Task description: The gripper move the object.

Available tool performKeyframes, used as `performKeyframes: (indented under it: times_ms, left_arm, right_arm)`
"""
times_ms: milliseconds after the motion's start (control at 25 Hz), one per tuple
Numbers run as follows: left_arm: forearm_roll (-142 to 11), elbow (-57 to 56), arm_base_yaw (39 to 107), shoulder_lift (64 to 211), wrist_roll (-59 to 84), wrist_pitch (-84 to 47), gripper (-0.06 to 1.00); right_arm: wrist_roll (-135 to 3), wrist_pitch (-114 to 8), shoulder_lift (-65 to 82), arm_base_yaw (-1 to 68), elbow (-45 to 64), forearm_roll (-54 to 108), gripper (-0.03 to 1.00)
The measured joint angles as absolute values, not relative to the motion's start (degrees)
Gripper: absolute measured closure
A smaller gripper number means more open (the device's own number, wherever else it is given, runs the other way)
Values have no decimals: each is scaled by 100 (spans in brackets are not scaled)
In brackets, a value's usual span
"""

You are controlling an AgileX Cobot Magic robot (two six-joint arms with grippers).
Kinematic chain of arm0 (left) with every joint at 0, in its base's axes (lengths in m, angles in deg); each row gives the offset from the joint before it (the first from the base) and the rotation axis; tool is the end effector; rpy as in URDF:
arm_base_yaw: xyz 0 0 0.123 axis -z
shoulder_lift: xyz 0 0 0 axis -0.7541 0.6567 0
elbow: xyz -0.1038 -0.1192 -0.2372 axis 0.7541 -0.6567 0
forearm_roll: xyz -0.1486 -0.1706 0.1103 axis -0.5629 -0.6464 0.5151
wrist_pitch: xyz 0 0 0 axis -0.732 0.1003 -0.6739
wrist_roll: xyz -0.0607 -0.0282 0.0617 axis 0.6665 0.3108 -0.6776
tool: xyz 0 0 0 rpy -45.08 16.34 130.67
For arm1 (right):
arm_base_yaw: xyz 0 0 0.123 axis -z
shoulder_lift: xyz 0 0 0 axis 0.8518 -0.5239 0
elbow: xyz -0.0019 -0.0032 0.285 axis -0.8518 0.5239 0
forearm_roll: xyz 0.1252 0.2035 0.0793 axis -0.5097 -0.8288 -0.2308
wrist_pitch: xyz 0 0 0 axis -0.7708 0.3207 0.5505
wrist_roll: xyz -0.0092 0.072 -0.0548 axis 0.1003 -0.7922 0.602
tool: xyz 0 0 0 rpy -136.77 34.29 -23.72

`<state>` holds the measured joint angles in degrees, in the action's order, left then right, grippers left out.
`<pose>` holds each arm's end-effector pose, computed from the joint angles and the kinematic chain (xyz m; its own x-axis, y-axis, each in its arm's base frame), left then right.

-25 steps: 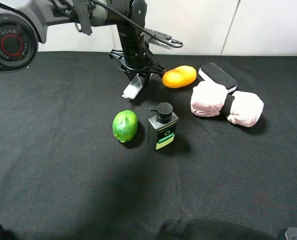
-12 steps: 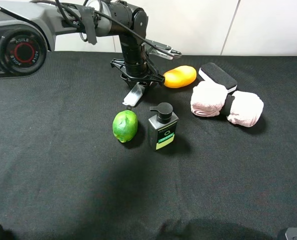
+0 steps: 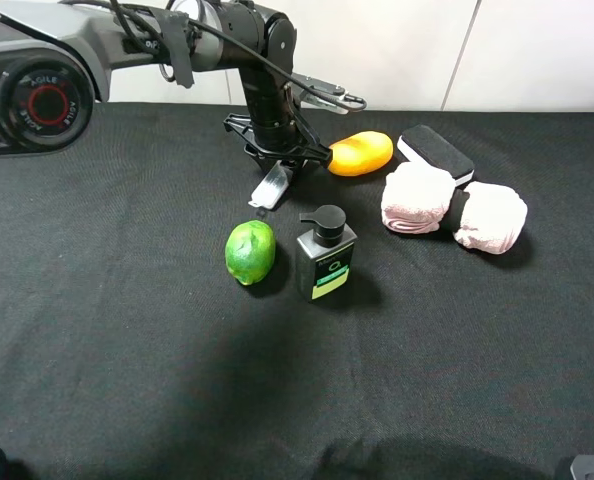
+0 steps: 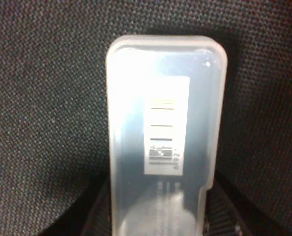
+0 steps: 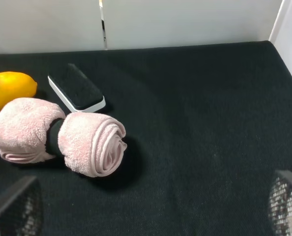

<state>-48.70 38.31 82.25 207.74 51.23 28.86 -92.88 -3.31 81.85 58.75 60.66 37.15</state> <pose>0.4381 -0.2831 0.1061 -0.8214 0.4734 -0.3179 0.4925 0.8700 0.0229 -0.0058 -0.0037 0.2825 -0.4093 0.0509 -0.9110 0.0626 0.9977 0.0276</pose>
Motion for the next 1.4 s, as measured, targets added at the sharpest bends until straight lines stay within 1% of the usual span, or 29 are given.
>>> performKeyframes:
  times_ms: [280,360,520,880,1000,1400]
  left_arm:
    - [-4870,3835,8225,20774,5014,2869,50]
    - [-4870,3835,8225,20774,5002,2862,48]
    - [-4870,3835,8225,20774,5002,2838,37]
    - [-4870,3835,8225,20774,5002,2791,18]
    - [-4870,3835,8225,20774,5002,2791,16]
    - [-4758,3835,8225,20643,5002,2897,15]
  right_arm:
    - [-9288,-331,8185,5875,6066,3715,27]
    - [-9288,-331,8185,5875,6066,3715,27]
    - [-9288,-331,8185,5875,6066,3715,27]
    - [-9288,-331,8185,5875,6066,3715,27]
    - [-9288,-331,8185,5875,6066,3715,27]
    - [-9288,-331,8185,5875,6066,3715,27]
